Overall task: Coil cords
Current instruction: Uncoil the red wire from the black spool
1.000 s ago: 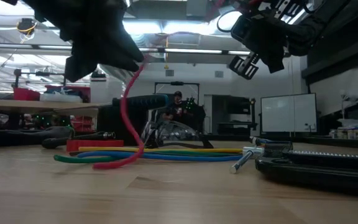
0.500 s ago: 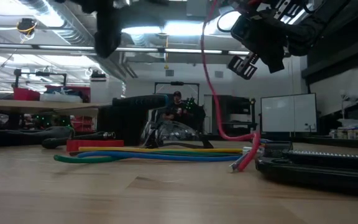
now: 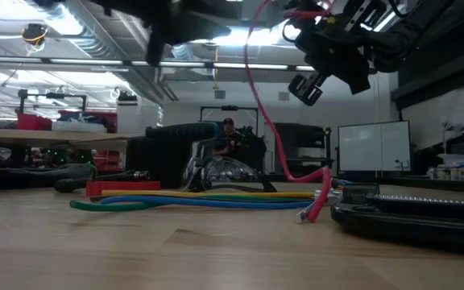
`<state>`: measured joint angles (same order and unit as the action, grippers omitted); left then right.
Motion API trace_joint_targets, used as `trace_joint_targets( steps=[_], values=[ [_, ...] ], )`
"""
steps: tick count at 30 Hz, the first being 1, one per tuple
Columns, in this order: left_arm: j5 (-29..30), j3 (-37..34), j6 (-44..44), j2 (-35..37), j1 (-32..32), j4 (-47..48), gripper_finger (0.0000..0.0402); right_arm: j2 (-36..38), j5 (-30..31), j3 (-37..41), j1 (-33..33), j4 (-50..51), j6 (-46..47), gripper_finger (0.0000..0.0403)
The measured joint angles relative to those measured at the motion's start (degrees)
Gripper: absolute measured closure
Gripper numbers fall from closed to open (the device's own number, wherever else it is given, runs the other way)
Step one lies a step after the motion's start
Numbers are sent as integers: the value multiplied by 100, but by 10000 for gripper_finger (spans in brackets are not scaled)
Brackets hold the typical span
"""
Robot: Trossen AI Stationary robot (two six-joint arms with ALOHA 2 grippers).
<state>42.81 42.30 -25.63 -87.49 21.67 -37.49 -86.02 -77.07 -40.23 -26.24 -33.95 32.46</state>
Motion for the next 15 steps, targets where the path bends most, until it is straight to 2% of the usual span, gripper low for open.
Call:
trace_joint_targets(
  steps=[6, 15],
  values=[
    [-73, 0, 607, -745, -145, -1236, 286, 0, 98, 0, 2, 17, -4, 403],
    [-83, 0, 836, -870, -98, -1230, 286, 0, 104, 0, 0, 218, -285, 403]
  ],
)
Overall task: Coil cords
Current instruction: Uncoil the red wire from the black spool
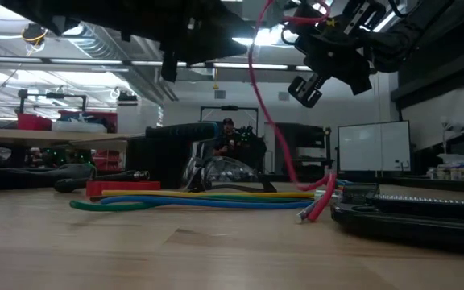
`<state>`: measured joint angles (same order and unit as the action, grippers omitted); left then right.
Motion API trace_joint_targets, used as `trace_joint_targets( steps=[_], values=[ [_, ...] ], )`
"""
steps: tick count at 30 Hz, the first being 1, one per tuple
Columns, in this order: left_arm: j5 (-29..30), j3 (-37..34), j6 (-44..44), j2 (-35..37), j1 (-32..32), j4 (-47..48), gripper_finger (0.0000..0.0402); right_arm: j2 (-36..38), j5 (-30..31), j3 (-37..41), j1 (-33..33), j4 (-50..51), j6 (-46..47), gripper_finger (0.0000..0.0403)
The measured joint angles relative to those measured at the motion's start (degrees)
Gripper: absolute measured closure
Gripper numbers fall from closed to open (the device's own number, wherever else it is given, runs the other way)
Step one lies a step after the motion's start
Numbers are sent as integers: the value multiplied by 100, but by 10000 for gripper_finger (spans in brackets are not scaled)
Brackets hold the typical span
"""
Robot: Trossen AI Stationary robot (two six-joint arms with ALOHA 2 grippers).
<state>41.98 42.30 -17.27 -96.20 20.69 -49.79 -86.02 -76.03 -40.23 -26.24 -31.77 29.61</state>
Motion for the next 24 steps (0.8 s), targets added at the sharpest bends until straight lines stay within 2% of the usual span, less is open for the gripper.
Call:
trace_joint_targets(
  steps=[3, 11, 18, 24],
  values=[
    [-1, 0, 119, 92, 4, 131, 286, 0, 29, 0, 0, 135, -136, 403],
    [0, 0, -12, 320, 246, 293, 286, 0, 627, 0, -4, 270, -601, 403],
    [0, 0, -33, 439, 417, 237, 286, 0, 1242, 0, -4, 858, -1172, 403],
    [1, 0, -478, 439, 380, 336, 286, 0, 1885, 0, 2, 880, -1216, 403]
  ],
)
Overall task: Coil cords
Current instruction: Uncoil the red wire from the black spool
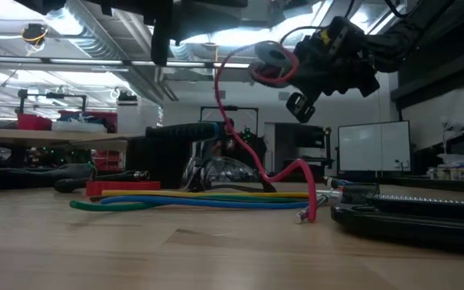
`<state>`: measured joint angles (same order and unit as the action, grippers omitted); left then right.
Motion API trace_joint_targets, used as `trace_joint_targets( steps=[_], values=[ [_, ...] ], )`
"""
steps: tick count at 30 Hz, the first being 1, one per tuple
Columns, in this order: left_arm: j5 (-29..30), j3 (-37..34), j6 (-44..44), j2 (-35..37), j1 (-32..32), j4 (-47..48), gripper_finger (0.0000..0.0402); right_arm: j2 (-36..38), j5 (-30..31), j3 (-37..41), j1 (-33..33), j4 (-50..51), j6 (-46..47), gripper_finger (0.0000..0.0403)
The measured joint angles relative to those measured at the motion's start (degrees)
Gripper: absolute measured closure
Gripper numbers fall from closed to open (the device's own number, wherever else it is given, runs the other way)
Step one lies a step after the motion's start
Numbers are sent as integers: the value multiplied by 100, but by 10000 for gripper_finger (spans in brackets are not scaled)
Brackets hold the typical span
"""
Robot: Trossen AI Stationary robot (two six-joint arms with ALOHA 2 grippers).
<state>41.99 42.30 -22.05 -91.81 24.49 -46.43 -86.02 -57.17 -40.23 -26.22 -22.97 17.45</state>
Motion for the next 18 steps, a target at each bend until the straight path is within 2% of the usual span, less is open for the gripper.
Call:
trace_joint_targets(
  steps=[5, 13, 18],
  values=[
    [-2, 0, -76, 0, -133, 70, 286, 0, 132, 0, 120, -91, 4, 403],
    [1, 0, -326, 0, -366, 304, 286, 0, 485, 0, 704, -747, 13, 403],
    [-1, 0, -485, -2, -345, 464, 286, 0, 570, 0, 750, -922, 22, 403]
  ],
)
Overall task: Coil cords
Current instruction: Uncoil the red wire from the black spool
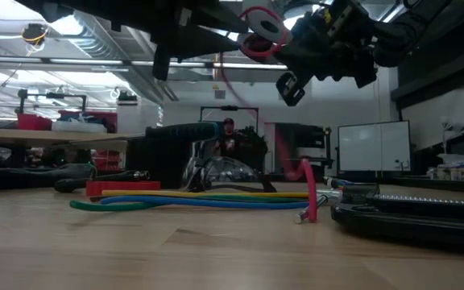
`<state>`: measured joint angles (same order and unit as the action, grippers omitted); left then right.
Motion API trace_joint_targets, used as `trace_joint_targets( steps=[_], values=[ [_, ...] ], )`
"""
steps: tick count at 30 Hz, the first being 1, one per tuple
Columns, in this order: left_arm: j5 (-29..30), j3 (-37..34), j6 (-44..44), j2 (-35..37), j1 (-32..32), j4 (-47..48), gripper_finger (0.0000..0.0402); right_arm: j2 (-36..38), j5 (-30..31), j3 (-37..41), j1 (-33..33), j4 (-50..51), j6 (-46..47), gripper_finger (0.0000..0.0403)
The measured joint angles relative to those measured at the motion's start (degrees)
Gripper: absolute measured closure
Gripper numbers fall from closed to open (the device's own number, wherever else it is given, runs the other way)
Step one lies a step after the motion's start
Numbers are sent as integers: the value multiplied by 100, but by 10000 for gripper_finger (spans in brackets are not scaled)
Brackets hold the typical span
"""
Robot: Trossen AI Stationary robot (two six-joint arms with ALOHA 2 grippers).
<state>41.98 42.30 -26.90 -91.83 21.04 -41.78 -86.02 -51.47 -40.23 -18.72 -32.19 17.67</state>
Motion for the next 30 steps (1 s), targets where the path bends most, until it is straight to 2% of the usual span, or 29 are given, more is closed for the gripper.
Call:
trace_joint_targets(
  steps=[9, 30],
  values=[
    [1, 0, -286, -2, 8, 269, 286, 0, 114, 0, 0, -125, 72, 403],
    [0, 0, -273, -2, -256, 304, 286, 0, 204, 0, 2, -402, 199, 403]
  ],
)
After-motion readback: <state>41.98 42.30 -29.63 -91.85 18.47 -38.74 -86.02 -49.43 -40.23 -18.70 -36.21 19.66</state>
